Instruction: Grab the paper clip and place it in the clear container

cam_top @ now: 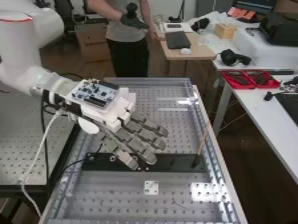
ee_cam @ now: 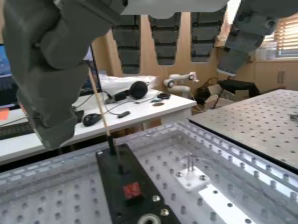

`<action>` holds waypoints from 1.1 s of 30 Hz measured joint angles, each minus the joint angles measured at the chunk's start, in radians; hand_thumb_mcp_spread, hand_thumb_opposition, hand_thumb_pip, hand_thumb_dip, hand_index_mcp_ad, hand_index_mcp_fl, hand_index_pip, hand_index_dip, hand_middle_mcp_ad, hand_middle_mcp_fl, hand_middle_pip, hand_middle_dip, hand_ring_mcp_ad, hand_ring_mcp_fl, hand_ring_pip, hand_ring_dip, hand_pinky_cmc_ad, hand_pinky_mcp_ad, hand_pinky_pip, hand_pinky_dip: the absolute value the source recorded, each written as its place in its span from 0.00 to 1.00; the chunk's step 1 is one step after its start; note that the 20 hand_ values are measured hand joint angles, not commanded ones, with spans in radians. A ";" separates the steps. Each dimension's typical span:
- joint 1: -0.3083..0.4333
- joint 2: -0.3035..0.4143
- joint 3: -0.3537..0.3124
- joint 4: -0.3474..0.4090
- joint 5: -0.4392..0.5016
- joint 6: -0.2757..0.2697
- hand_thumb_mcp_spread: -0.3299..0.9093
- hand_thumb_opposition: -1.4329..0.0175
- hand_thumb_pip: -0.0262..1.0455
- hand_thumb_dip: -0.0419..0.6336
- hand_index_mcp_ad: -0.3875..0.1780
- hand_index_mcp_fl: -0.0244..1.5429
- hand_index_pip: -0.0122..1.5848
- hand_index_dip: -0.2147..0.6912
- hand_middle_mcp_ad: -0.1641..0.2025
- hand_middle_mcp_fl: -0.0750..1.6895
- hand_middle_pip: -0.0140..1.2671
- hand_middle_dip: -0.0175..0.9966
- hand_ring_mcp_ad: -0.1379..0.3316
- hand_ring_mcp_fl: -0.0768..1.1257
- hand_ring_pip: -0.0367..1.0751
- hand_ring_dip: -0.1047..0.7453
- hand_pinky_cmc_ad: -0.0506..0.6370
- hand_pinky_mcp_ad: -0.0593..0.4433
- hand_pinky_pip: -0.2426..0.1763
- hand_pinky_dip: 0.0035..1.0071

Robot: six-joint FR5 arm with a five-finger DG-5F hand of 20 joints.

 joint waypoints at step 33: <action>-0.168 -0.230 0.178 0.075 -0.155 -0.101 0.66 0.41 0.52 0.41 0.41 0.19 0.81 0.36 0.70 0.07 0.12 0.17 0.56 0.06 0.12 0.22 0.55 0.64 0.40 0.19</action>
